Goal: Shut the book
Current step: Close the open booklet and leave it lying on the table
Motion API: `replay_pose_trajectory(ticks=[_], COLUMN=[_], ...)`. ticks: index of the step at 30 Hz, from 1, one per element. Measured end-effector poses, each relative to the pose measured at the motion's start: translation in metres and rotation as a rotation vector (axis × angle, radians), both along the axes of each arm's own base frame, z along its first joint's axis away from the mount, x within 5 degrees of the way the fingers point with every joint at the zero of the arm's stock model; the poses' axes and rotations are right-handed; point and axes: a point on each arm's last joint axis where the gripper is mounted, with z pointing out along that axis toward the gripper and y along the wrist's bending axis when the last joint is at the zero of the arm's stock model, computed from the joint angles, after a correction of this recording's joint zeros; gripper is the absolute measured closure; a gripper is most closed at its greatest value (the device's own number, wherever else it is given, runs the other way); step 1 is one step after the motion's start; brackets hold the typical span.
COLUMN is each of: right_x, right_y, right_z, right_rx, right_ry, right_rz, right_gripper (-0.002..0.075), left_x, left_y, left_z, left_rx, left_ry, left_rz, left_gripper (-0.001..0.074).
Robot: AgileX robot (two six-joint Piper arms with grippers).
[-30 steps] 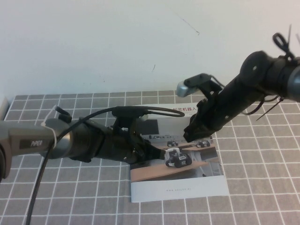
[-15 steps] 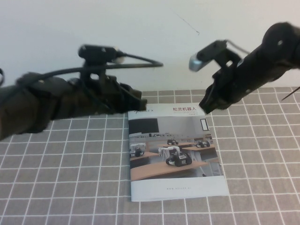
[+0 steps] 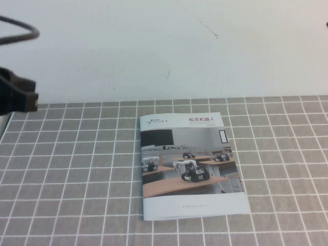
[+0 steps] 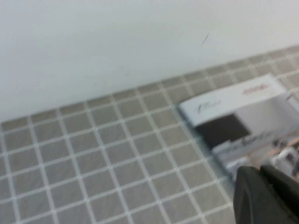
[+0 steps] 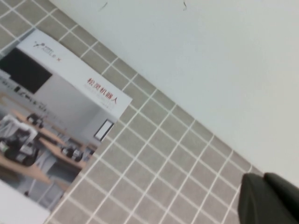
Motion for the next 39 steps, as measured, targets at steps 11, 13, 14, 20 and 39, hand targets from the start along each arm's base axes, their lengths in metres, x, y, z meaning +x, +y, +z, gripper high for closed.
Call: replay_pose_trajectory(ticks=[11,13,14,20,39], right_x=[-0.103,-0.122,-0.132,-0.180,-0.215], right_y=[-0.041,-0.051,-0.055,-0.073,-0.084], right_z=[-0.016,-0.033,-0.041,-0.089,-0.182], right_rx=[0.028,0.025,0.029,0.100,0.202], right_ry=[0.045,0.060,0.060,0.028,-0.039], right_rz=[-0.085,-0.121,-0.135,-0.187,-0.198], right_gripper=[0.0729,0.0729,0.0729,0.0729,0.0729], left_x=[-0.069,-0.085,-0.091,-0.127,-0.141], left_y=[0.010,0.011,0.012,0.014,0.016], left_z=[-0.022,-0.033,-0.038,-0.077,-0.108], left_rx=[0.070,0.074,0.072,0.069,-0.015], left_ry=[-0.034,-0.084,-0.105,-0.161,-0.281], left_rz=[0.070,0.087,0.095,0.121,0.173], left_gripper=[0.0738,0.0738,0.0738,0.0738,0.0738])
